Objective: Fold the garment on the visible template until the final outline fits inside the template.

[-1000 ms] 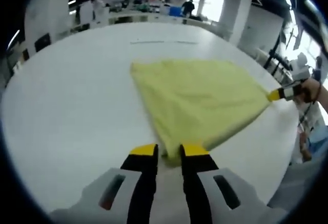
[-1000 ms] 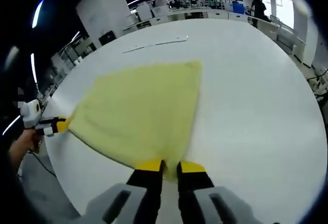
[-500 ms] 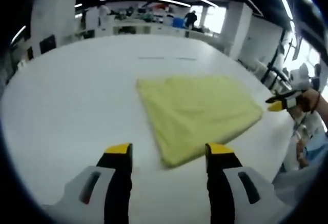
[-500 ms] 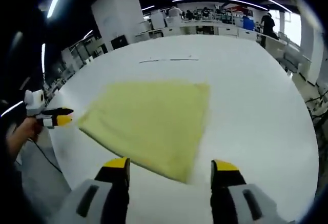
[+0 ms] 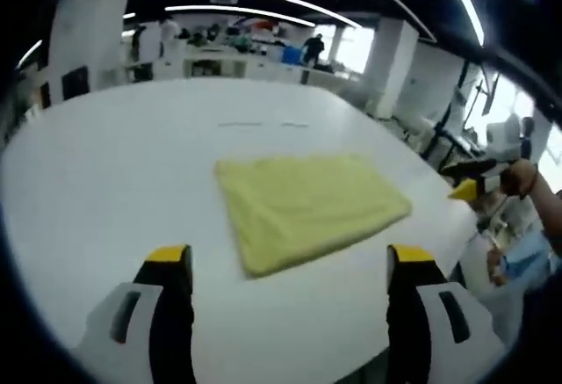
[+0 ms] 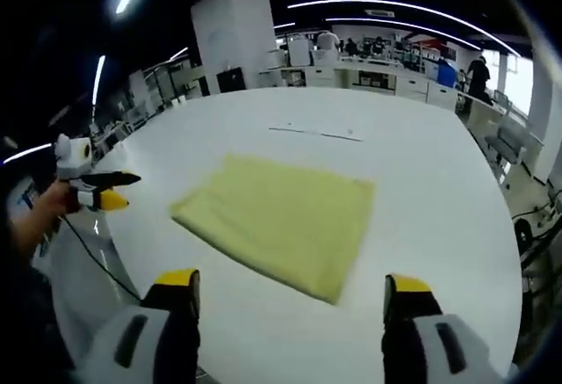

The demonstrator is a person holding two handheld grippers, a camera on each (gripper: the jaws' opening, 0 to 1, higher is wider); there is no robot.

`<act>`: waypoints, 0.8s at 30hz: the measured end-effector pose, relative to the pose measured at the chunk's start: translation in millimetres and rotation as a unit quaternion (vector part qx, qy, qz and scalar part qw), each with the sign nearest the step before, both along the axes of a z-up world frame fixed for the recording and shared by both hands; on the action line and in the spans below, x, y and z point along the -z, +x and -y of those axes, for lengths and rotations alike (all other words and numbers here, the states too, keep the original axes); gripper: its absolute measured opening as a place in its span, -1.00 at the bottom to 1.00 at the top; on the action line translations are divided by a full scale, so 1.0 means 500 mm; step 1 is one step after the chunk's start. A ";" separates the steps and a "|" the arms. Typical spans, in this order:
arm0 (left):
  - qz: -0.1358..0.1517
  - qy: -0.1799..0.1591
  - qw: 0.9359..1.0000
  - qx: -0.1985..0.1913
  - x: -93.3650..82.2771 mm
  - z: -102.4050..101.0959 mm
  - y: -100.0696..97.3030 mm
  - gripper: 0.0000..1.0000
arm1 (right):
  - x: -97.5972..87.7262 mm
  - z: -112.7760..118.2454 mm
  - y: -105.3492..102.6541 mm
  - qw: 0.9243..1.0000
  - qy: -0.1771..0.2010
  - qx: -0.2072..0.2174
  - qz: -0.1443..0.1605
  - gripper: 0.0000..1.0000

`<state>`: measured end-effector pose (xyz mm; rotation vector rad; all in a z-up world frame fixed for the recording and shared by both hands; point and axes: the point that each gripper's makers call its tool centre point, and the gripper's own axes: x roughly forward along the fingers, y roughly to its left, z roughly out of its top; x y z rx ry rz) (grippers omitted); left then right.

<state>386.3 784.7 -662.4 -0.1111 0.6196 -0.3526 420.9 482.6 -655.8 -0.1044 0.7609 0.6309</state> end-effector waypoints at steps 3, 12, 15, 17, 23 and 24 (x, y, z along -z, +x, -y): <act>0.018 -0.012 1.000 -0.008 -0.029 0.008 -0.017 0.79 | -0.017 -0.004 -0.017 1.000 0.004 -0.005 0.006 0.81; 0.039 -0.004 0.999 0.003 -0.065 0.024 -0.084 0.90 | -0.050 -0.018 -0.080 0.999 0.027 0.005 0.029 0.94; 0.046 0.003 0.999 0.002 -0.072 0.020 -0.098 0.94 | -0.045 -0.021 -0.095 0.999 0.039 0.011 0.029 0.99; 0.058 -0.005 0.998 -0.004 -0.081 0.018 -0.101 0.96 | -0.038 -0.022 -0.107 0.999 0.043 0.011 0.026 0.99; 0.071 -0.018 0.997 -0.007 -0.094 0.021 -0.112 0.98 | -0.033 -0.014 -0.123 0.999 0.029 0.018 0.039 0.99; 0.071 -0.018 0.997 -0.008 -0.094 0.020 -0.113 0.98 | -0.036 -0.014 -0.124 0.998 0.030 0.020 0.042 0.99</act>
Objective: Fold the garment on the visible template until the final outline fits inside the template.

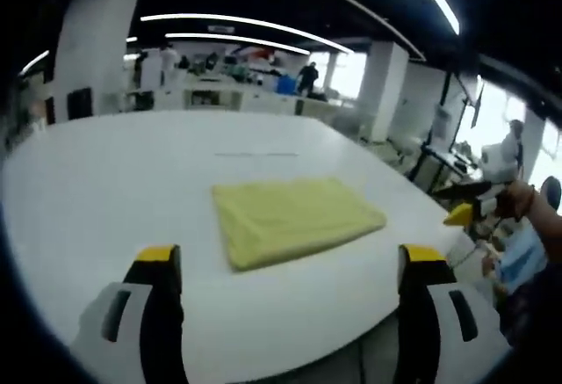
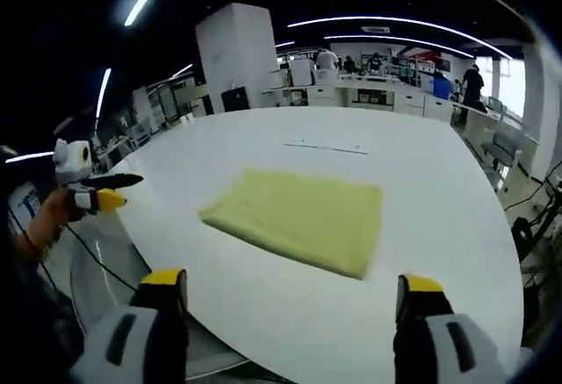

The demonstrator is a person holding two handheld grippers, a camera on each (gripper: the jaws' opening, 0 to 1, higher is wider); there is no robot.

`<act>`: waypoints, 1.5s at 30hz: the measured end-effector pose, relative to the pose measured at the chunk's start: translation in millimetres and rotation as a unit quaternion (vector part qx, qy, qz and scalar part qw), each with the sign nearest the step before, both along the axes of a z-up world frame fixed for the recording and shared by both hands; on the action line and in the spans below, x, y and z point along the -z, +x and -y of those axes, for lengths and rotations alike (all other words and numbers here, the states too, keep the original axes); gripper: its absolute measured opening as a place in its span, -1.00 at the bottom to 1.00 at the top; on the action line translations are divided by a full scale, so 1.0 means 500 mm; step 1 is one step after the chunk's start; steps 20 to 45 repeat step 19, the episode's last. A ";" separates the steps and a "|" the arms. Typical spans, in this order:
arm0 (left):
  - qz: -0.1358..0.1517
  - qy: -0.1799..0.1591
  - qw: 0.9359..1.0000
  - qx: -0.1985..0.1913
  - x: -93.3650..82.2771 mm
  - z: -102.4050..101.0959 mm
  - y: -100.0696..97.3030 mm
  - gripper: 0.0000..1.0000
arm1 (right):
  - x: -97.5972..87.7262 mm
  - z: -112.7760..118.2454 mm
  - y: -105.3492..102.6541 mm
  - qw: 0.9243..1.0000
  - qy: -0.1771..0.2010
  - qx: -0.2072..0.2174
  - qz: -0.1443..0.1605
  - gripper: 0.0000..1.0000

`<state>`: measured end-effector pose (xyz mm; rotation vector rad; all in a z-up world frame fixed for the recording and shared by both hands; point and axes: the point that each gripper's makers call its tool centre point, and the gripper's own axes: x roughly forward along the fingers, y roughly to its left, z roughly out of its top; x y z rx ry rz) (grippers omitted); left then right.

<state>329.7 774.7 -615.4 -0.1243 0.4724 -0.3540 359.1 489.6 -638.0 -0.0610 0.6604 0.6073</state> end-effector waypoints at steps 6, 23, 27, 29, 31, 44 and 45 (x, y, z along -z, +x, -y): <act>-0.005 0.019 1.000 0.000 0.010 -0.005 -0.013 0.98 | 0.004 -0.002 -0.003 1.000 0.008 0.010 -0.004 0.99; -0.023 0.016 1.000 -0.005 0.027 -0.006 -0.023 0.90 | 0.011 0.011 -0.004 1.000 -0.017 0.012 -0.008 0.99; -0.023 0.016 1.000 -0.005 0.027 -0.006 -0.023 0.90 | 0.011 0.011 -0.004 1.000 -0.017 0.012 -0.008 0.99; -0.023 0.016 1.000 -0.005 0.027 -0.006 -0.023 0.90 | 0.011 0.011 -0.004 1.000 -0.017 0.012 -0.008 0.99; -0.023 0.016 1.000 -0.005 0.027 -0.006 -0.023 0.90 | 0.011 0.011 -0.004 1.000 -0.017 0.012 -0.008 0.99; -0.023 0.016 1.000 -0.005 0.027 -0.006 -0.023 0.90 | 0.011 0.011 -0.004 1.000 -0.017 0.012 -0.008 0.99; -0.023 0.016 1.000 -0.005 0.027 -0.006 -0.023 0.90 | 0.011 0.011 -0.004 1.000 -0.017 0.012 -0.008 0.99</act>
